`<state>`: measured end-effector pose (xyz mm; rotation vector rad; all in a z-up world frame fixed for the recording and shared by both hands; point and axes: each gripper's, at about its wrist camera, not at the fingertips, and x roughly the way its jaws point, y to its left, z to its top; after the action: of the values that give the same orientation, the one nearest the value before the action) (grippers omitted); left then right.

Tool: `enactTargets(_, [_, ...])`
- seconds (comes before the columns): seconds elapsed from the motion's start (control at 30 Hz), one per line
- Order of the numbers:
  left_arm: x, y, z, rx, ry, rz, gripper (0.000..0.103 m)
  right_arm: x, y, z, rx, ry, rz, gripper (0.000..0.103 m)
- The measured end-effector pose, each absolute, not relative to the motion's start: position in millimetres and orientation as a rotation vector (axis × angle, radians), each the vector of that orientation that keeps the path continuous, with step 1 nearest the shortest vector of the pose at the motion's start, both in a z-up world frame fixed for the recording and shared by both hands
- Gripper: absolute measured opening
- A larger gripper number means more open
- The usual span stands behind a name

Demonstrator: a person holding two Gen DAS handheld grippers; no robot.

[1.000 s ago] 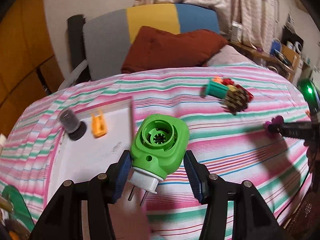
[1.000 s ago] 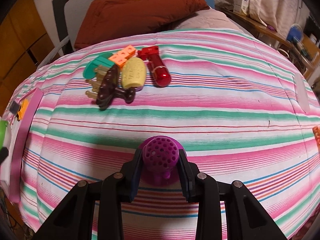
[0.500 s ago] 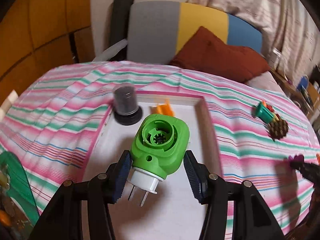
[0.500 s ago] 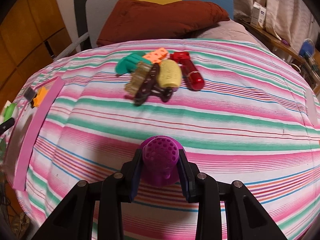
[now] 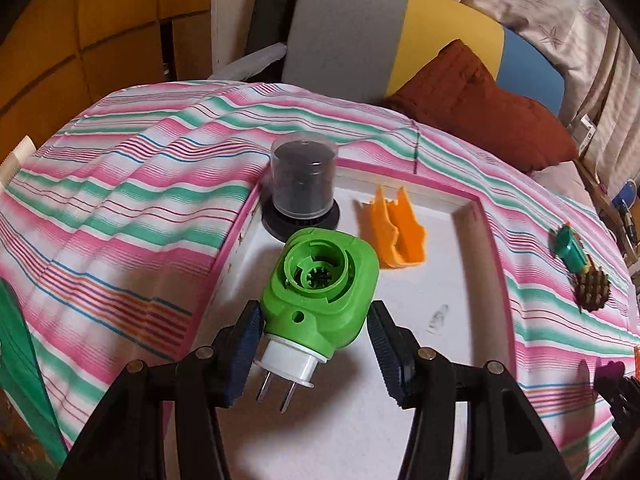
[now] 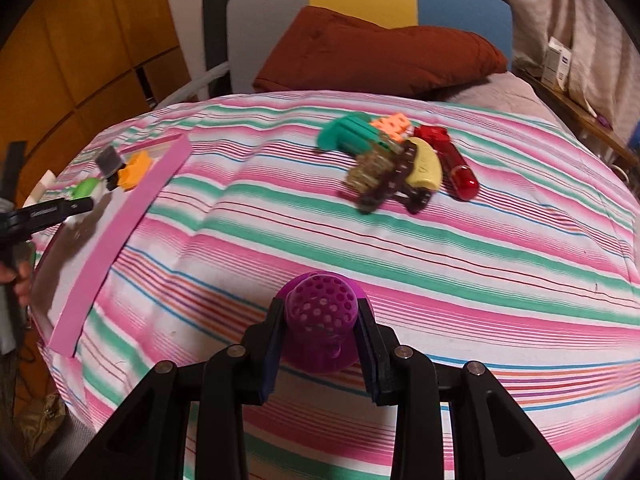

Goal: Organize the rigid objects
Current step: 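Lower the green plug device into the tray and open the left tool, then carry the purple mesh dome into the tray and open the right tool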

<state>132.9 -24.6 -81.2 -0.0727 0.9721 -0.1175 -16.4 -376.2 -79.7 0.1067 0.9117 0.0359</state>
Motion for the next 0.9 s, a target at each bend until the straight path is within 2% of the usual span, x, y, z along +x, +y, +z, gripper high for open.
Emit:
enactTargets(0.2, [145,-22,-90,-0.055,1.010,-0.088,0.055,-18,-360,-79,0.075,0.897,0.082,0.034])
enactTargets(0.53, [101,-6,-66,-0.092,0.895,-0.125,0.055,-20,-339,-75,0.090,0.884,0.140,0.034])
enactTargets(0.9, [60,-10,-56,-0.102,0.865,-0.218,0.055,0,-278,-48,0.123,0.835,0.273,0.034])
